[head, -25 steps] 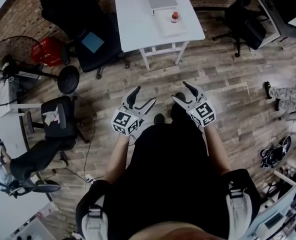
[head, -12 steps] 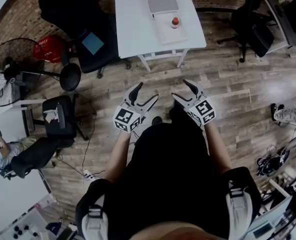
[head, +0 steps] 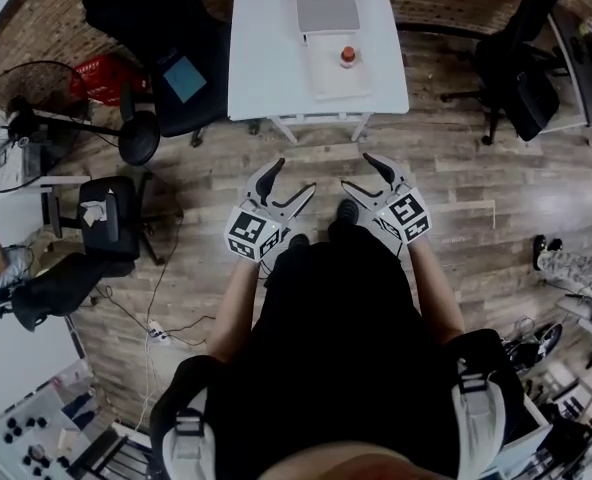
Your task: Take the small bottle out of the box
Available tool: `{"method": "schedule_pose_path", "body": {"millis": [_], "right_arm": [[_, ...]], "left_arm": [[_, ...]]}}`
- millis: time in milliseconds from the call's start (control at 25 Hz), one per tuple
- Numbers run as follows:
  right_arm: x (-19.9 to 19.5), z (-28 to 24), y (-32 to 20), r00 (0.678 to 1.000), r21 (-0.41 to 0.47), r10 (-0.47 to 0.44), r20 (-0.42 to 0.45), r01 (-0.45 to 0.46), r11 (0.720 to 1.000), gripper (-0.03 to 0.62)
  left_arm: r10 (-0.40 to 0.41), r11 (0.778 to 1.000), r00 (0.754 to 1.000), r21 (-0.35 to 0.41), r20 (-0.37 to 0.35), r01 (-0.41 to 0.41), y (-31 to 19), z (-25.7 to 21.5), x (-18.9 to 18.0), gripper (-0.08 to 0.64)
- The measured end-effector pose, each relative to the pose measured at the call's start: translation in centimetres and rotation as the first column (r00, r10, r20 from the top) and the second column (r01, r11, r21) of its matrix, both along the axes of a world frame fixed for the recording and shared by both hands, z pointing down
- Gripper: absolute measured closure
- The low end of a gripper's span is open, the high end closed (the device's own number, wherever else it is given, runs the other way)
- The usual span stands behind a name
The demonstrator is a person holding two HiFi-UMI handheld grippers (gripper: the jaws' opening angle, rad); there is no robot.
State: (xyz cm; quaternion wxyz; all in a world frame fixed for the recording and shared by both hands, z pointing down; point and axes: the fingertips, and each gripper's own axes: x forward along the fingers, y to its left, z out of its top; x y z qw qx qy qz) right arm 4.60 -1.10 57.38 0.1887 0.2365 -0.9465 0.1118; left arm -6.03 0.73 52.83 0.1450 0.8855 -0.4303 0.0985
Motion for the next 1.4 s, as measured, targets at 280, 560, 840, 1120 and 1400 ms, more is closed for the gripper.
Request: {"method": "schedule_pose_path", "body": {"millis": [280, 560, 840, 1120, 1400], "right_arm": [[2.4, 0.6, -2.4, 0.998, -0.009, -0.066, 0.0, 0.066, 0.998, 0.284], [3.4, -0.1, -3.8, 0.999, 0.006, -0.05, 0.012, 0.05, 0.999, 0.285], [4.8, 0.1, -5.2, 1.0, 0.001, -0.006, 0.014, 0.006, 1.0, 0.287], [5.0, -0.1, -8.0, 0.999, 0.004, 0.047, -0.001, -0.047, 0.999, 0.288], [3.9, -0.1, -12.5, 0.997, -0.034, 0.077, -0.009, -0.077, 0.996, 0.293]], "left_arm": [[-0.071, 0.997, 0.997, 0.0, -0.001, 0.071, -2.0, 0.0, 2.5, 0.207], [-0.068, 0.998, 0.998, 0.003, 0.009, 0.068, -2.7, -0.4, 3.5, 0.207], [-0.041, 0.999, 0.999, 0.02, 0.011, 0.041, -5.0, -1.0, 4.4, 0.207], [0.015, 1.0, 1.0, 0.003, 0.005, -0.015, -8.1, -0.5, 4.7, 0.207], [0.052, 0.998, 0.999, 0.023, -0.007, -0.052, -13.7, -0.8, 4.1, 0.208]]}}
